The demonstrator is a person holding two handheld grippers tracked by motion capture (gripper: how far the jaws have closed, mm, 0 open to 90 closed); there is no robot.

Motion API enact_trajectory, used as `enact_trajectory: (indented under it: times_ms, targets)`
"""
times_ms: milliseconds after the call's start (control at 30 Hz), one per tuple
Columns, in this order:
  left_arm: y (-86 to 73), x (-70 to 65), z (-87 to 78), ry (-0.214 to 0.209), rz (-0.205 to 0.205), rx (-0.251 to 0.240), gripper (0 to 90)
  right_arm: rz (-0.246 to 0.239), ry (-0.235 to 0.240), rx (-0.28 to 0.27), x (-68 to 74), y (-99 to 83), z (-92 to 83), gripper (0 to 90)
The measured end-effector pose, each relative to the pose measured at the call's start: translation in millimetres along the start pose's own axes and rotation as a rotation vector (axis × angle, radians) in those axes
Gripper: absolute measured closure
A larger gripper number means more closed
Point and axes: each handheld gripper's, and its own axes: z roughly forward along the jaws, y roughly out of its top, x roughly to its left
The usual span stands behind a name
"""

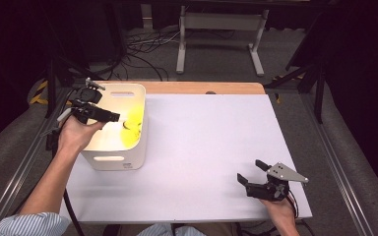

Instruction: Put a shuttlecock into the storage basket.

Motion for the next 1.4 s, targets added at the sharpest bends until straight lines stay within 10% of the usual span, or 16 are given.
enact_trajectory:
  times_ms: [1400]
  targets:
    - [-25.1, 13.3, -34.8, 0.014, -0.014, -0.071, 32.7, 0.002, 0.001, 0.001, -0.2, -0.1, 0.5, 12.5]
